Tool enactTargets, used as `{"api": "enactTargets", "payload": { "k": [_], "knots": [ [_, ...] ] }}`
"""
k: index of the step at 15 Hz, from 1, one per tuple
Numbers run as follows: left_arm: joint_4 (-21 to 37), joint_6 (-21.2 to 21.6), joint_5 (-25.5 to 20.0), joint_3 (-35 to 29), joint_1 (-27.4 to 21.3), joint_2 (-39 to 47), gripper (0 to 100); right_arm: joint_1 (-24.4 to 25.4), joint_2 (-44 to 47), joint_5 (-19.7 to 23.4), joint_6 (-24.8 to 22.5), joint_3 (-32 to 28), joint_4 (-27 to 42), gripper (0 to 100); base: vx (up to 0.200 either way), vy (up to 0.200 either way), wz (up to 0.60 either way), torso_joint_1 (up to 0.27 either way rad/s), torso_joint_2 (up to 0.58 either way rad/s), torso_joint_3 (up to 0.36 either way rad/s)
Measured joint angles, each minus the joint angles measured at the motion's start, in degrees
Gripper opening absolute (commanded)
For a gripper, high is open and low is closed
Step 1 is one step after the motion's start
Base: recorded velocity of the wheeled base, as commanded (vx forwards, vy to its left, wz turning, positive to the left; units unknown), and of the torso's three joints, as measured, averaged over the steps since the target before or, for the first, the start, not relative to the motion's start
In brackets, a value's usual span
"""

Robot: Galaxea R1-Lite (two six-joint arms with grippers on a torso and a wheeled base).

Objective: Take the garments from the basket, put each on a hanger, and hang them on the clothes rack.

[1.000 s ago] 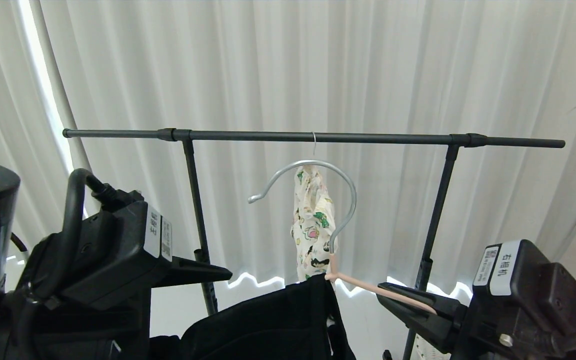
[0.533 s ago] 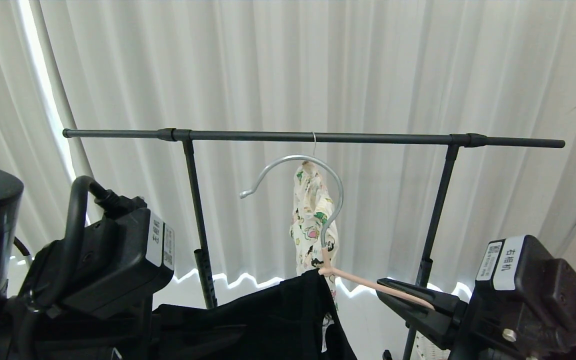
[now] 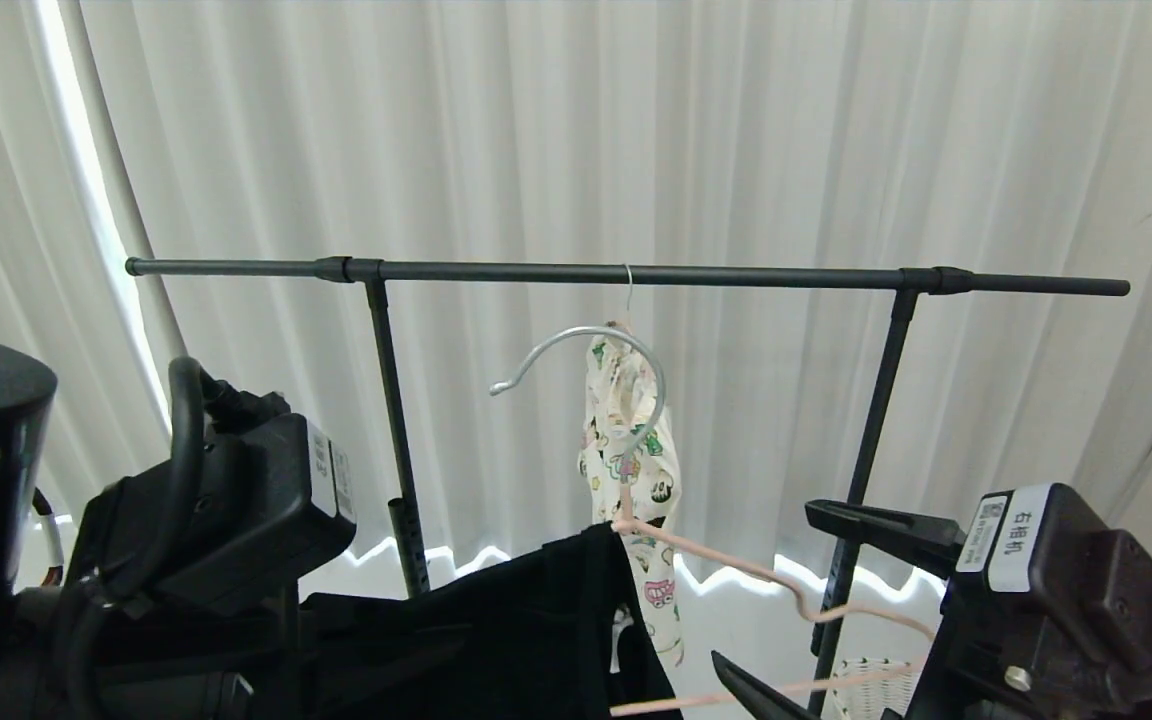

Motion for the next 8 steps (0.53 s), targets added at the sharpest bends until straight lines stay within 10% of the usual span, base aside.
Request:
{"api": "enactTargets", "payload": {
  "k": [8],
  "knots": [
    [-13.4,0.0,10.2,2.4,2.7,0.3,0,-3.0,-0.9,0.0,0.6,3.8,0.1,100,0.000,0.000,0.00,0.000,0.00,0.000]
  ]
}}
